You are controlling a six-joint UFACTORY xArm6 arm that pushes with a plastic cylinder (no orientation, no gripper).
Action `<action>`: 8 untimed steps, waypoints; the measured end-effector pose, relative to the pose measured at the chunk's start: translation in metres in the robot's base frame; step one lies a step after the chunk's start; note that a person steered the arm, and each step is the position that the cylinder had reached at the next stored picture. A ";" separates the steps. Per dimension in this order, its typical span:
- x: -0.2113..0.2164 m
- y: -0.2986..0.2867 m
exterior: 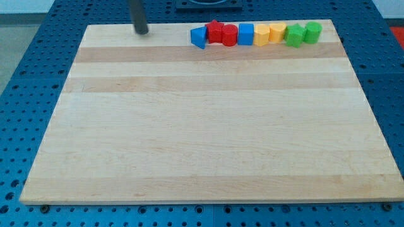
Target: Push the red star towards the center of the board
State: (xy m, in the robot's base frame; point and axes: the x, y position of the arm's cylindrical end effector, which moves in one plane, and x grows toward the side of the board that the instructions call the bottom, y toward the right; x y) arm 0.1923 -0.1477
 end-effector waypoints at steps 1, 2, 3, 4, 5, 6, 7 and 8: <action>0.000 0.001; -0.001 0.002; 0.000 0.031; 0.000 0.044; 0.000 0.046; 0.000 0.120; 0.002 0.137; 0.000 0.144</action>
State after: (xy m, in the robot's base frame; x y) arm 0.1926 -0.0039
